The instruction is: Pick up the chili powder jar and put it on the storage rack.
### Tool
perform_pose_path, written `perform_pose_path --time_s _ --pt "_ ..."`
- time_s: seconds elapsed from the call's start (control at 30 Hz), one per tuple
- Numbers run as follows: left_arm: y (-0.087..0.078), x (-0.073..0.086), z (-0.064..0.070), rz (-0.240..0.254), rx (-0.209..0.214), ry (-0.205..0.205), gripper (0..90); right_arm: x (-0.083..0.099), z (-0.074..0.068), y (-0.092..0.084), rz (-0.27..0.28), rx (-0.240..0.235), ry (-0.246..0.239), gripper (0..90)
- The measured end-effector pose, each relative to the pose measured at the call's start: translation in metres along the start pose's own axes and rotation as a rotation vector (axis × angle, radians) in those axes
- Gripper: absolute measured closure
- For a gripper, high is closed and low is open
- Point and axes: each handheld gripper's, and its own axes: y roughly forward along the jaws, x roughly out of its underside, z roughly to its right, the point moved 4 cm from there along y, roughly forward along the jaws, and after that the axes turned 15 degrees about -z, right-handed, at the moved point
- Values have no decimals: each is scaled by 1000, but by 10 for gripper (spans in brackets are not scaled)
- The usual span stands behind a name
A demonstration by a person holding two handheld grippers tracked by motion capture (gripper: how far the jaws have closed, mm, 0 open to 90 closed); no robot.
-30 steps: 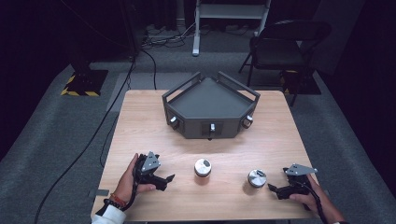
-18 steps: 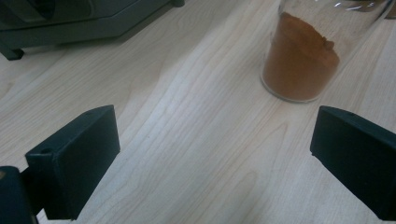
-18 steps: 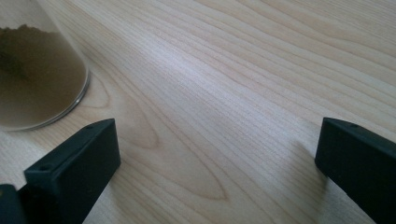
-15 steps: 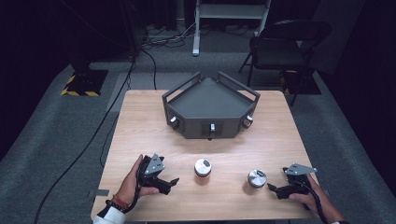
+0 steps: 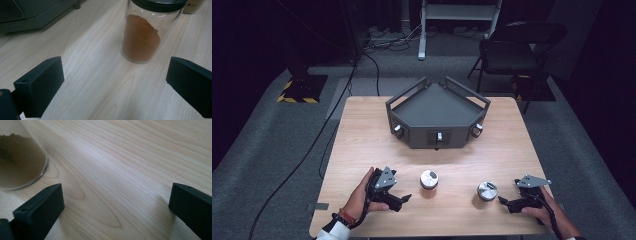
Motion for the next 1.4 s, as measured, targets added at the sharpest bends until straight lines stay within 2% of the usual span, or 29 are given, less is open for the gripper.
perform_pose_path --time_s 0.3,0.77,0.97,1.17,1.4 --pt "10 -7 5 -15 25 24 13 0 0 0 0 0 0 0" --pt "21 -22 9 6 59 44 13 0 0 0 2 0 -1 0" --pt "25 -24 8 11 89 36 13 0 0 0 2 0 -1 0" --pt "31 -23 2 11 115 1 13 0 0 0 3 0 -1 0" --pt "35 -26 2 16 122 4 13 0 0 0 1 -1 -3 0"
